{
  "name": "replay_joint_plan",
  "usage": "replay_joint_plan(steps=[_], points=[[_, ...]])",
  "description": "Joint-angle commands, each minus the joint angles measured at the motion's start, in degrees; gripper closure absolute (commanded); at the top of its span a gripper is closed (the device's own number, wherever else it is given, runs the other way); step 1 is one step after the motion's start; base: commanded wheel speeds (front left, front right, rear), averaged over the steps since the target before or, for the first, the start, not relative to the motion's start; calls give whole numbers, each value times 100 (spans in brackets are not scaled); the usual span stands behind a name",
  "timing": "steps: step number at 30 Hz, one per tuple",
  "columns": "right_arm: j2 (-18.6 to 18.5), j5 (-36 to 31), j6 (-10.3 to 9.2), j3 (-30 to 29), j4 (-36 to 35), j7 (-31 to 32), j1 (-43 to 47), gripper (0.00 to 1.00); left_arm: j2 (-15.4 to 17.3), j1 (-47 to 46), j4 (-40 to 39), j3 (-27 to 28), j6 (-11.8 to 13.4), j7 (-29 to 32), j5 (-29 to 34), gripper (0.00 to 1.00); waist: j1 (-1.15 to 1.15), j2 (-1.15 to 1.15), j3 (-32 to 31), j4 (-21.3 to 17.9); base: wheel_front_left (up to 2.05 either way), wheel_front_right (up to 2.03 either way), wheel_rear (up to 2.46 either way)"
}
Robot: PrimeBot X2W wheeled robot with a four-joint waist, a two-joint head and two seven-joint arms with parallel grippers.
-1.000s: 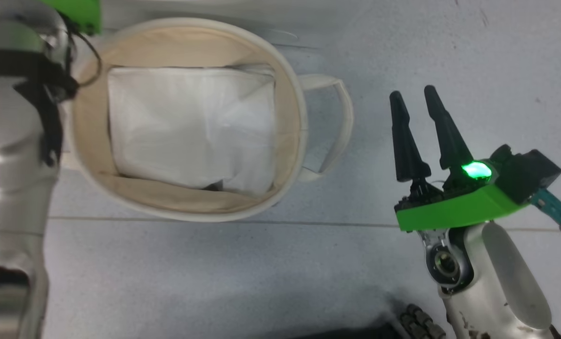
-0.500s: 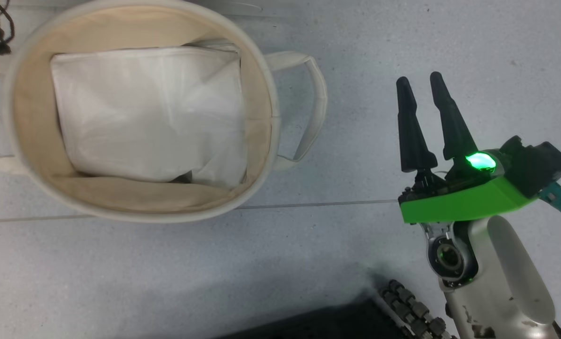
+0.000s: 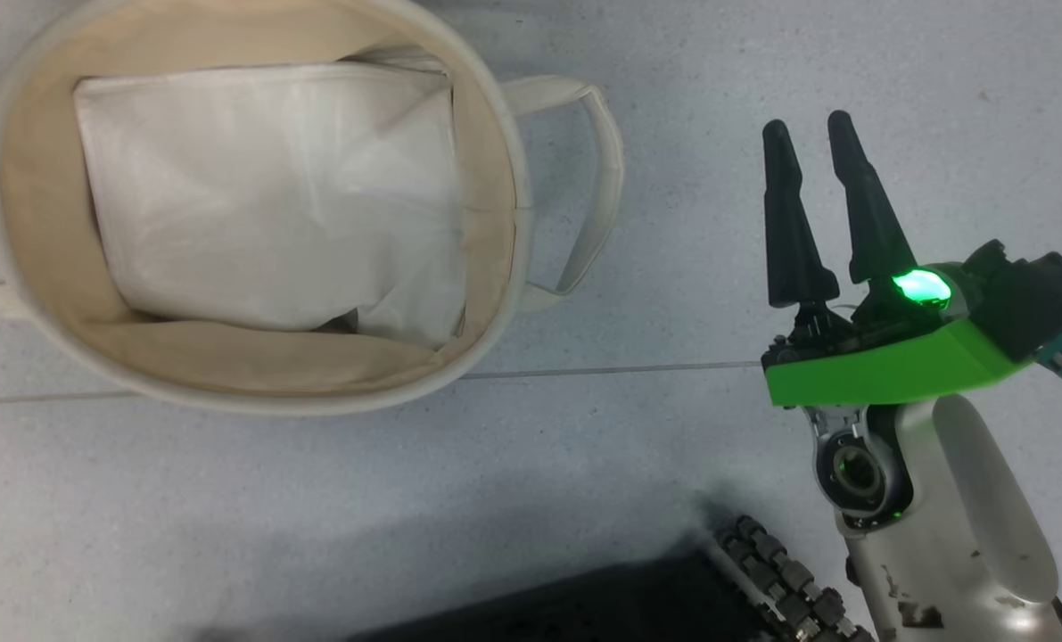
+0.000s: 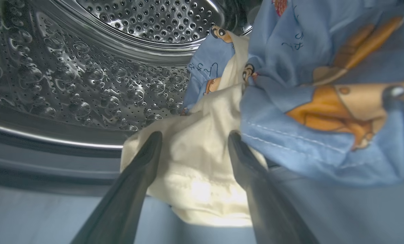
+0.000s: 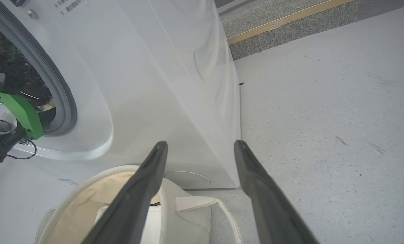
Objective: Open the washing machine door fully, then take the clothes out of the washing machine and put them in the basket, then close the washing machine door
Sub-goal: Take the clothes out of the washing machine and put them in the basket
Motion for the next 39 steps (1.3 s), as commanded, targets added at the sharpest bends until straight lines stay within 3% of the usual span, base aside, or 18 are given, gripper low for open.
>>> replay_joint_plan(steps=[1, 2, 3, 12, 22, 28, 33, 39], points=[[20, -15, 2, 60, -185, -27, 153, 0, 376, -165, 12, 29, 1, 24, -25, 4, 0, 0, 35, 15, 0, 0, 0], [20, -22, 2, 47, -185, -27, 150, 0, 374, -200, 50, 8, -14, 11, -24, 84, 0, 0, 56, 24, 0, 0, 0], [20, -31, 2, 35, -183, -27, 147, 0, 371, -227, 99, -5, -28, 17, -30, 100, 0, 0, 70, 34, 0, 0, 0], [20, -50, 2, -11, -201, -27, 116, 0, 325, -394, 335, -76, -48, -147, -110, 100, 0, 0, 107, 105, 0, 0, 0], [20, -165, 2, -10, -172, -27, 140, 0, -3, -223, 213, 112, 41, -1083, -566, 100, 0, 0, -176, 285, 0, 0, 0], [20, -248, 2, -18, -128, -27, 159, 0, -150, 60, -194, 237, 51, -1320, -874, 100, 0, 0, -436, 385, 0, 0, 0], [20, -281, 2, -37, -69, -27, 190, 0, -169, 709, -1501, 573, 34, -1335, -1381, 100, 0, 0, -723, 435, 0, 0, 0], [20, -305, 2, -65, 75, -27, 306, 0, -178, 2205, -3633, 952, 67, -1337, -1782, 100, 0, 0, -1319, 498, 0, 0, 0]])
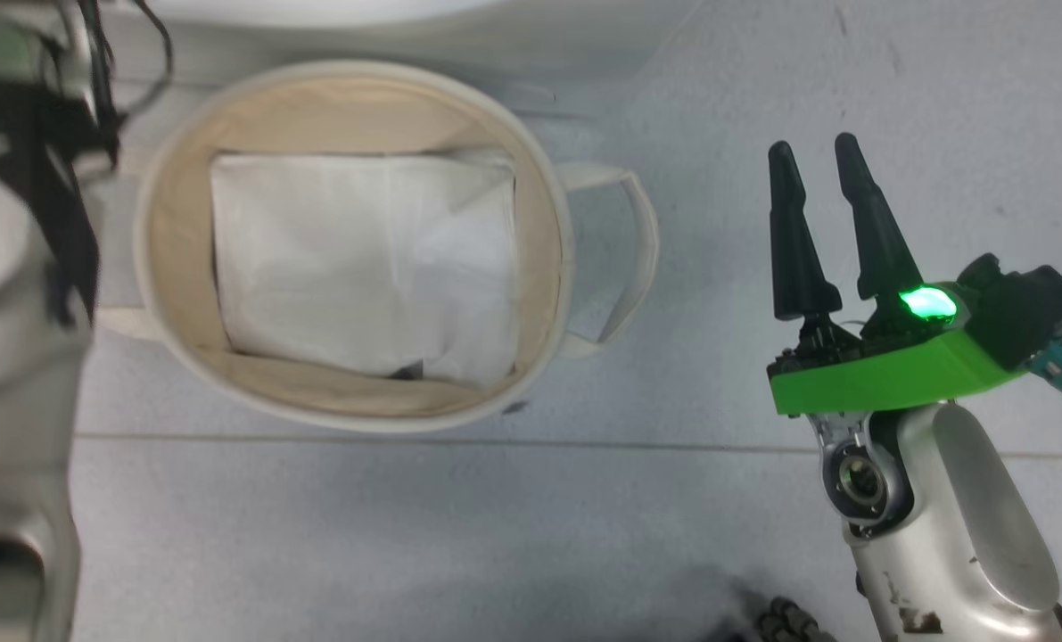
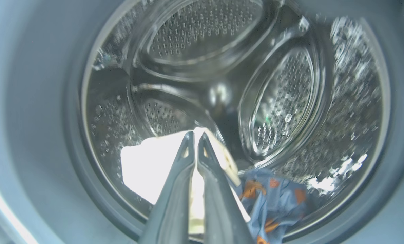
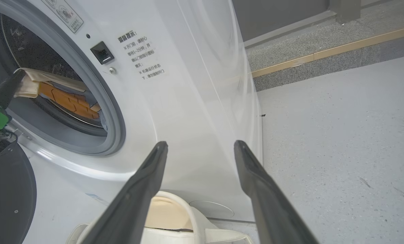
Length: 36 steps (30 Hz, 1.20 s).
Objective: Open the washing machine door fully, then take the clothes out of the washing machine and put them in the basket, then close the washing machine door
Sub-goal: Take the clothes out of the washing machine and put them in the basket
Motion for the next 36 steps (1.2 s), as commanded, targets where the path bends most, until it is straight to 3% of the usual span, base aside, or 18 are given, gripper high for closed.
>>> replay_joint_plan(steps=[1, 7, 15, 27, 36], points=[[22, -51, 2, 60, -125, -27, 238, 0, 194, 250, -663, 196, 55, -25, -44, 100, 0, 0, -327, 47, 0, 0, 0], [22, -61, 2, -8, 9, -27, 430, 0, 12, 1458, -2023, 303, 37, -25, -21, 100, 0, 0, -959, 134, 0, 0, 0], [22, -112, 2, 5, 180, -27, 748, 0, -258, 2417, -3621, 305, 6, -26, 119, 100, 0, 0, -1722, 283, 0, 0, 0], [22, -42, 2, 96, 340, -27, 1097, 0, -672, 3417, -4946, 448, -145, -26, 104, 100, 0, 0, -2433, 301, 0, 0, 0], [22, -32, 2, 93, 348, -27, 1155, 0, -792, 3540, -5506, 528, -264, -26, 170, 100, 0, 0, -2488, 272, 0, 0, 0]])
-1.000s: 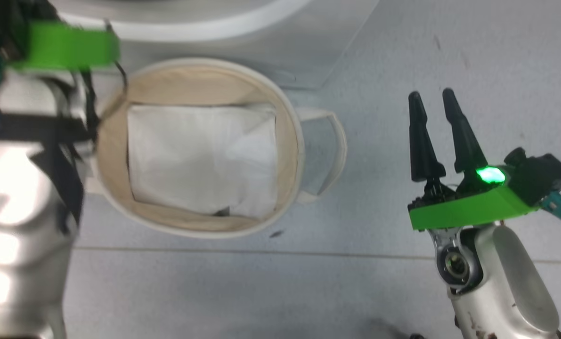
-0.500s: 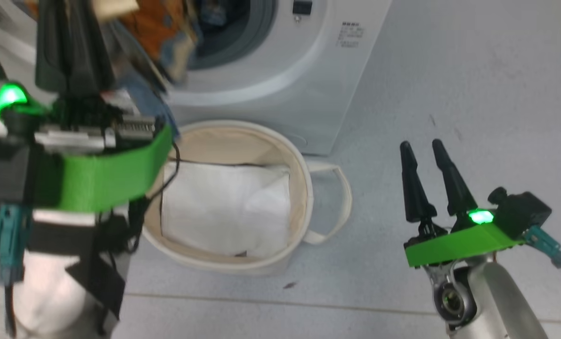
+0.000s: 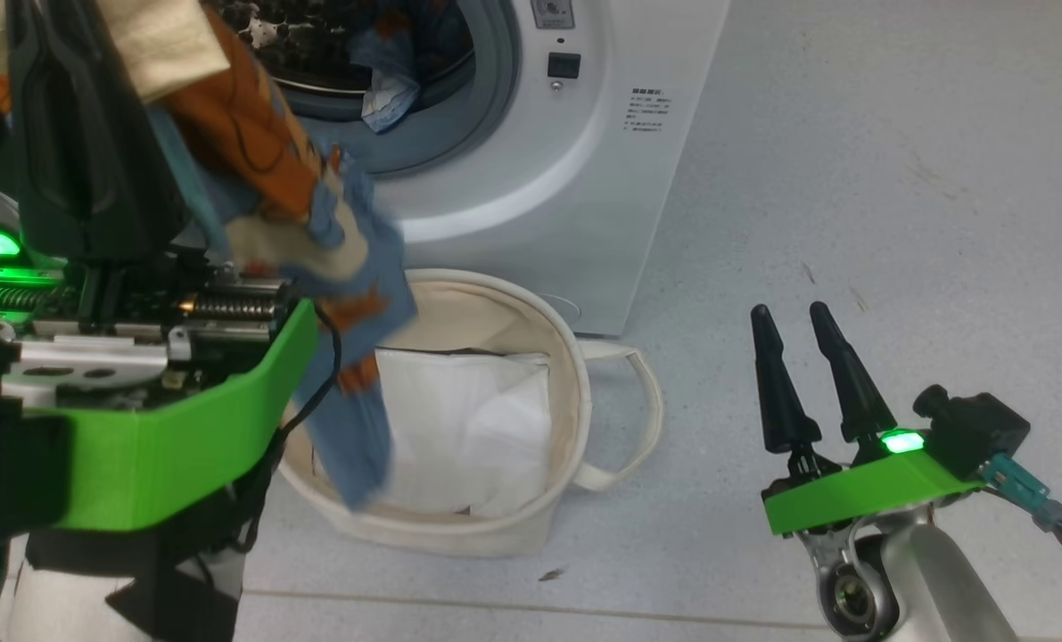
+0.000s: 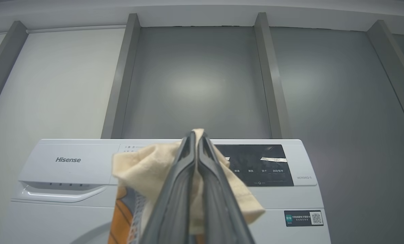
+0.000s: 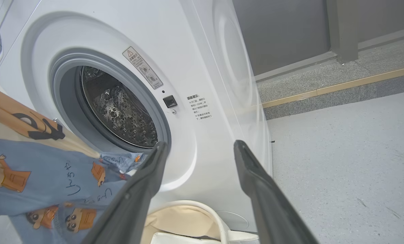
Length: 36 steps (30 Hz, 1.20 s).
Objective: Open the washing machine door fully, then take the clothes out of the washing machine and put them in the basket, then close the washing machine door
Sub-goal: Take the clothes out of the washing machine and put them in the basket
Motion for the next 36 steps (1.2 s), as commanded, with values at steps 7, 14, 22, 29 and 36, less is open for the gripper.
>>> replay_joint_plan(steps=[7, 14, 22, 29, 36], points=[[20, 29, 2, 115, -199, -27, -101, 0, 39, -74, 19, 184, -126, -18, 57, 100, 1, 0, 186, -32, 0, 0, 0], [20, 22, 2, 56, -226, -27, -182, 0, -45, -113, 218, 139, -203, -18, 65, 100, 1, 0, 356, -34, 0, 0, 0], [20, 45, 2, 52, -260, -27, -225, 0, -132, 74, 323, -161, -254, -18, 158, 100, 1, 0, 458, -16, 0, 0, 0], [20, 69, 2, 55, -279, -27, -254, 0, -129, 350, 490, -277, -288, -18, 218, 100, 1, 0, 537, -28, 0, 0, 0], [20, 63, 2, 23, -262, -27, -284, 0, -97, 388, 388, -375, -351, -18, 293, 100, 1, 0, 635, 7, 0, 0, 0]])
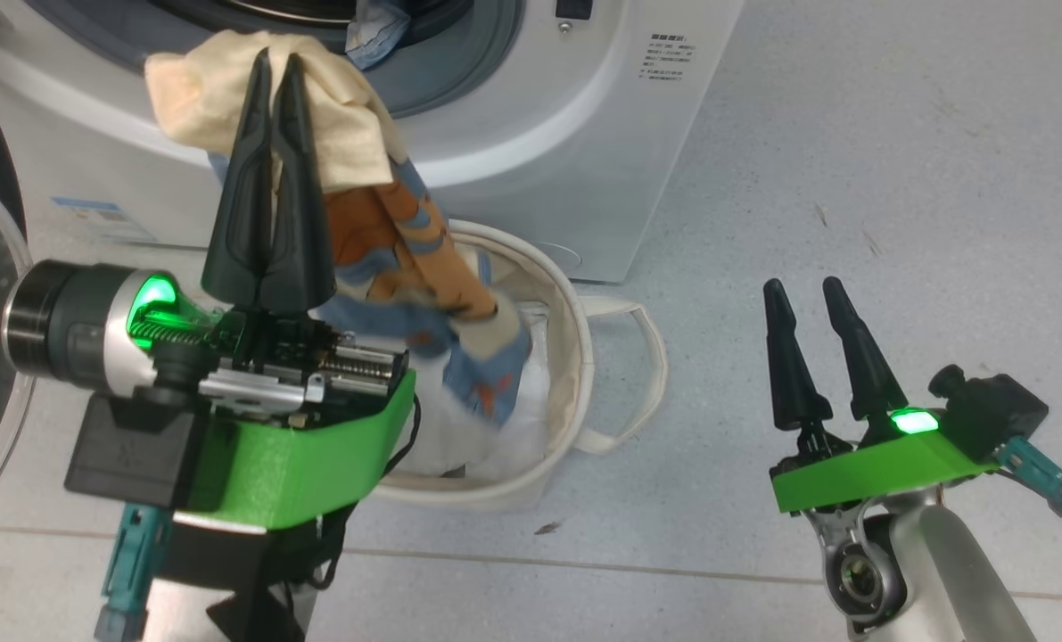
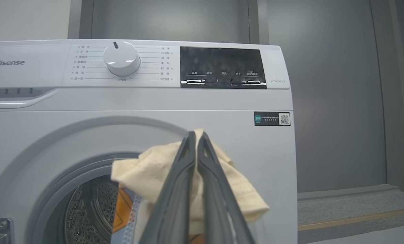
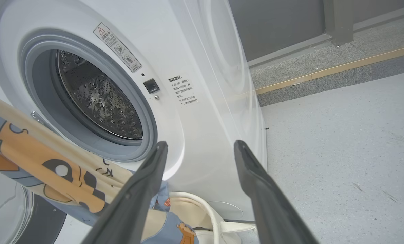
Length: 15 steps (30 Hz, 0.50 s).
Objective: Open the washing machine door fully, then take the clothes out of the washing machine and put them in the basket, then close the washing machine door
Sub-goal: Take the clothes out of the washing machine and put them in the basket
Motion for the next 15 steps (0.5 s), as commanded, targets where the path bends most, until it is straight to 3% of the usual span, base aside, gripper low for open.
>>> replay_joint_plan(steps=[1, 7, 15], points=[[20, 10, 2, 130, -181, -27, -129, 0, 92, -107, -259, 146, -11, -18, 77, 100, 0, 0, 14, 3, 0, 0, 0], [20, 25, 2, 140, -170, -27, -168, 0, 89, -187, -244, 31, -26, -18, 117, 100, 0, 0, 89, -10, 0, 0, 0], [20, 76, 2, 175, -232, -27, -261, 0, 153, -300, 491, -5, -58, -18, 105, 100, 0, 0, 382, -122, 0, 0, 0]])
